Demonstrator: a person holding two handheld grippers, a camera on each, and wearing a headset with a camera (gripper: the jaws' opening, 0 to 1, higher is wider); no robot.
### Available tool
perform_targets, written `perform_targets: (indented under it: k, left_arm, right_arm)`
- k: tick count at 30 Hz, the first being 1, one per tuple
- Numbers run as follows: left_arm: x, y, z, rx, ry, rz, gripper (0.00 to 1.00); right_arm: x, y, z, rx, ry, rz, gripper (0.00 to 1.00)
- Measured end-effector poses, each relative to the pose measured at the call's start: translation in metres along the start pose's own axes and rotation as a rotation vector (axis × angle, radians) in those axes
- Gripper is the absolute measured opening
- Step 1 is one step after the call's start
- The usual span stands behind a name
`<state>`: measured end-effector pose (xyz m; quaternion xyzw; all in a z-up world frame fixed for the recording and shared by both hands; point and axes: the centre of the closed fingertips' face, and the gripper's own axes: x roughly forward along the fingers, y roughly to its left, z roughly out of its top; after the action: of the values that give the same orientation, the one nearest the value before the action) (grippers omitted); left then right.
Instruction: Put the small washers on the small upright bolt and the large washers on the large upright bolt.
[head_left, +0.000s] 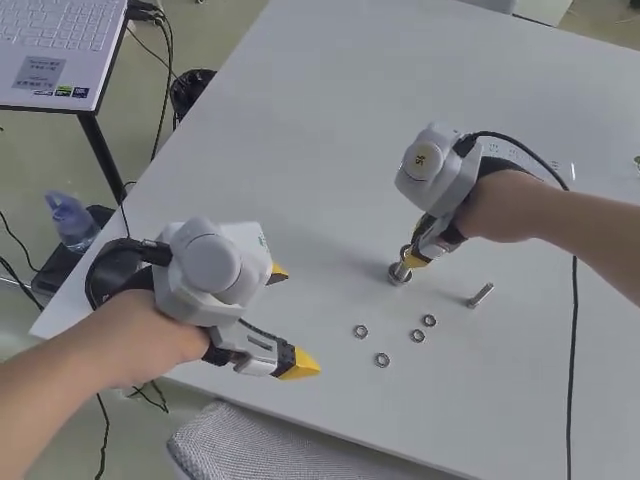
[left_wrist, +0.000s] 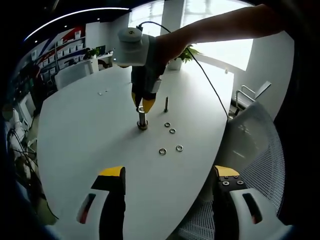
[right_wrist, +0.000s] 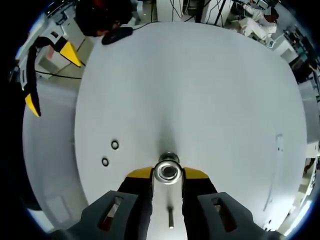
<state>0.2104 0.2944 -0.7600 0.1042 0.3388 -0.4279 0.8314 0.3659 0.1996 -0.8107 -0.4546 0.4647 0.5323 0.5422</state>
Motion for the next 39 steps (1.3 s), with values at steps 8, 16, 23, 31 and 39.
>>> perform_targets:
  k: [8,16,23,31,39]
  left_arm:
    - [0.003,0.003,-0.001,-0.004,0.002,-0.003,0.70]
    - [0.005,0.009,0.001,-0.011,-0.001,0.001,0.70]
    - [0.005,0.009,0.002,-0.008,-0.006,0.001,0.70]
    - [0.008,0.007,0.003,-0.003,-0.004,-0.008,0.70]
    - [0.008,0.010,0.005,-0.001,-0.008,-0.008,0.70]
  right_arm:
    - [0.005,-0.003,-0.002,0.005,0.009,0.013,0.21]
    - [0.008,-0.002,-0.004,-0.003,0.019,0.013,0.21]
    - [0.013,-0.003,-0.005,-0.013,0.030,0.012,0.21]
    - [0.023,-0.004,-0.007,-0.009,0.035,0.015,0.21]
    - [0.031,-0.003,-0.007,-0.010,0.039,0.013,0.21]
